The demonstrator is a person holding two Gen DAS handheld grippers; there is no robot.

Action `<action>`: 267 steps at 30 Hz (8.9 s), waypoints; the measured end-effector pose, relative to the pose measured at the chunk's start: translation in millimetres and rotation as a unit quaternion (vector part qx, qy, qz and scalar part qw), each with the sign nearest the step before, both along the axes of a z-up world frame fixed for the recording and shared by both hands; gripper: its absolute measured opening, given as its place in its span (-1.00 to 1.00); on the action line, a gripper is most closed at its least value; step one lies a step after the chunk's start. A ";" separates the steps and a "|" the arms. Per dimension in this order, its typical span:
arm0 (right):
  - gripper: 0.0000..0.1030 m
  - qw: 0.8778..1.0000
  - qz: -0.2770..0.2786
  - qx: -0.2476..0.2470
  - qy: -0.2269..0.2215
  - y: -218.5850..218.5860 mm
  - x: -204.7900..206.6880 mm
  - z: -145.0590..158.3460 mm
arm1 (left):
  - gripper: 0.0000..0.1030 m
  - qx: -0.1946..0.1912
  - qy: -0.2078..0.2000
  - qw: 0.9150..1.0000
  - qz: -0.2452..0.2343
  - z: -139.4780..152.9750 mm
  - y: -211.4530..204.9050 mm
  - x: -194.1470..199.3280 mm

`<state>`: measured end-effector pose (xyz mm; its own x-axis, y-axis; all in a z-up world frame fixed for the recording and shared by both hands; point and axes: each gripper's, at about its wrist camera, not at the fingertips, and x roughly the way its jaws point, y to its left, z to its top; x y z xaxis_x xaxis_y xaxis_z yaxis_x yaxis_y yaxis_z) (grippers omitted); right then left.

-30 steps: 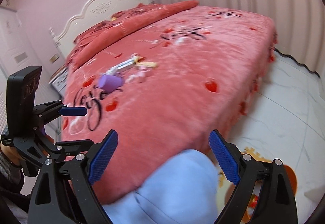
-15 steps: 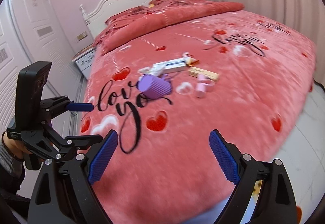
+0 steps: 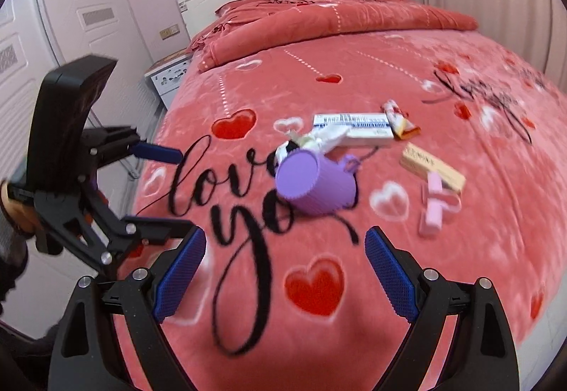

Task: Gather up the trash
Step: 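Grasp the purple plastic cup with the right tool while the left tool grasps the white tissue bundle, then carry the purple cup and tissue bundle in both tools over the orange bin, then open the left tool to drop the tissue while the right tool drops the cup, then move both open tools back over the bed toward the boxes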

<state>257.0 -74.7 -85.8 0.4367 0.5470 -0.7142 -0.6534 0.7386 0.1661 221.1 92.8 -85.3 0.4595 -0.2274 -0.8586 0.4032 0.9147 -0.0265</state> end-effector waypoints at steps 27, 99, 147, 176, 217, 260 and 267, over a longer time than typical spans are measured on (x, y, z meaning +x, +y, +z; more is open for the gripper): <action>0.20 0.995 0.017 -0.052 -0.081 43.0 63.0 -41.0 | 0.88 -0.030 0.028 0.999 -0.011 -48.7 27.9 71.5; 0.17 0.985 -0.147 0.079 -0.038 -247.7 -203.5 43.7 | -0.14 -0.022 -0.010 0.987 -0.161 33.3 -203.4 -139.5; 0.17 0.877 -0.475 0.064 0.048 -566.1 -270.6 -67.9 | 0.25 0.021 0.098 0.893 -0.438 -80.6 -555.2 -114.0; 0.41 0.884 -0.461 0.050 0.048 -544.7 -250.2 -61.5 | 0.25 0.016 0.084 0.911 -0.404 -63.8 -524.8 -107.4; 0.78 0.975 -0.218 0.046 0.005 -270.7 -154.5 29.9 | 0.85 0.005 -0.034 0.992 -0.118 27.0 -224.9 -106.3; 0.78 0.998 -0.054 -0.005 0.013 -81.8 84.6 1.6 | 0.85 0.035 -0.013 0.997 -0.071 4.0 -54.6 100.7; 0.77 0.999 -0.025 -0.038 0.007 -59.7 141.3 -19.4 | 0.85 0.047 -0.006 0.994 -0.101 -22.3 -41.2 153.0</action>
